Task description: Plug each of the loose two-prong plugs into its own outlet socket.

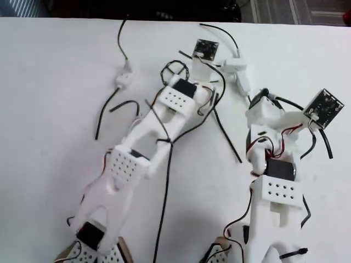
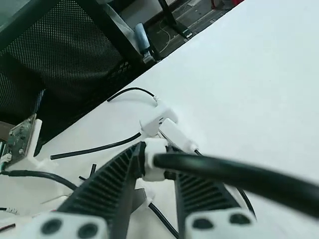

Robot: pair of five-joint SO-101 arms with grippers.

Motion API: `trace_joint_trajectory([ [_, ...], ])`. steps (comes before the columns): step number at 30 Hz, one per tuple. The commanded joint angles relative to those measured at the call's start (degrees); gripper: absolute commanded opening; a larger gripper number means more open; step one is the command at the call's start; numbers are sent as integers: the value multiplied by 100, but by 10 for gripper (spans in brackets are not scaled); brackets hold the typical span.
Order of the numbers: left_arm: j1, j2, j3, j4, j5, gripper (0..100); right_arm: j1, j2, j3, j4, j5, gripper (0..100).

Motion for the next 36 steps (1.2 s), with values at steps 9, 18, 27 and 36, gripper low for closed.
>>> trace_joint_trajectory([
  [9,180,1560,-3622,1785,53,177,66,-136,-44,-92,-26,17],
  [18,312,2325,-4387,1978,53,173,180,-145,-44,-75,-26,17],
  [27,154,2422,-4387,2031,53,172,418,-497,-35,-48,-26,17],
  [36,-66,2431,-4387,2523,-1319,52,409,-2044,0,963,9,17],
])
